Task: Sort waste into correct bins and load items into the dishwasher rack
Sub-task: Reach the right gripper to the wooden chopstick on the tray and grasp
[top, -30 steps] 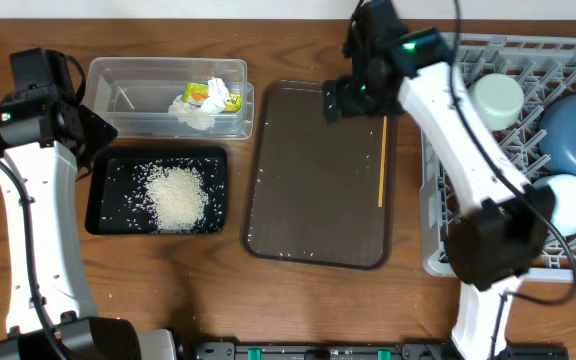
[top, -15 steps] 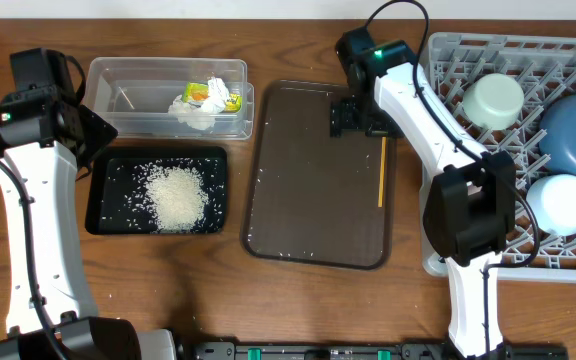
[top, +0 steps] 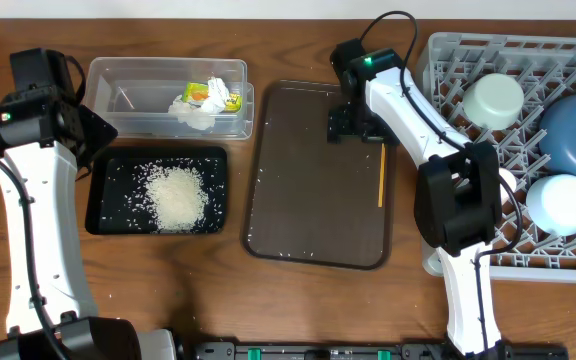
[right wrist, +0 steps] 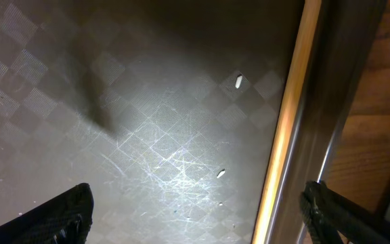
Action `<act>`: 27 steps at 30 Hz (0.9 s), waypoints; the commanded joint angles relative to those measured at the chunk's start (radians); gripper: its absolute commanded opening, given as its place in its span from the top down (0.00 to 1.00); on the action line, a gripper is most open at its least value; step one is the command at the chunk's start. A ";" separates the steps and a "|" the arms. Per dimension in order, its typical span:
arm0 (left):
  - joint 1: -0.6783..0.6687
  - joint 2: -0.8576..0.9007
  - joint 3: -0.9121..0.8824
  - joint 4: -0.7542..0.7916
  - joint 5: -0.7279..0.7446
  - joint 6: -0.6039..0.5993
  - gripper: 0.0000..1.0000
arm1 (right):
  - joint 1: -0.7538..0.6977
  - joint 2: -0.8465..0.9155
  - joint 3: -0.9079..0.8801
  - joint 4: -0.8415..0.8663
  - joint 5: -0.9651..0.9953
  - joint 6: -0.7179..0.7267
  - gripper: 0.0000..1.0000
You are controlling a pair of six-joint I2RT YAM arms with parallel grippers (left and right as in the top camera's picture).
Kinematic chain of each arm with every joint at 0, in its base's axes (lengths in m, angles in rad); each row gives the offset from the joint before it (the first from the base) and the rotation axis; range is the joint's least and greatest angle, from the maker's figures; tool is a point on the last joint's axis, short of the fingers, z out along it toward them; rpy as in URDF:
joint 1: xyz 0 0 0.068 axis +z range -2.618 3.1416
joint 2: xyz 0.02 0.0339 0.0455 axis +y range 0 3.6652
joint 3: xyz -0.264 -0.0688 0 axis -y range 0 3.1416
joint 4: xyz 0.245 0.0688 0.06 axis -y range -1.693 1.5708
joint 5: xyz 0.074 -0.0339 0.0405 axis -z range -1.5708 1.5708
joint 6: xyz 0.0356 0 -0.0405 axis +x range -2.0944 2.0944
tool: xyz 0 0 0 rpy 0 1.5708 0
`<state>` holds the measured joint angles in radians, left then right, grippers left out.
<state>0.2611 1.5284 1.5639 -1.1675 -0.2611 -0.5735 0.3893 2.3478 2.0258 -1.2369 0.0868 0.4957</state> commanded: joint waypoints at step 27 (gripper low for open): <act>0.004 0.002 0.003 -0.002 -0.005 -0.008 0.06 | -0.057 0.005 -0.202 0.139 -0.121 -0.095 0.24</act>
<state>0.2611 1.5284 1.5639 -1.1671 -0.2607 -0.5732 0.3317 2.3360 1.8629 -1.1023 -0.0063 0.3916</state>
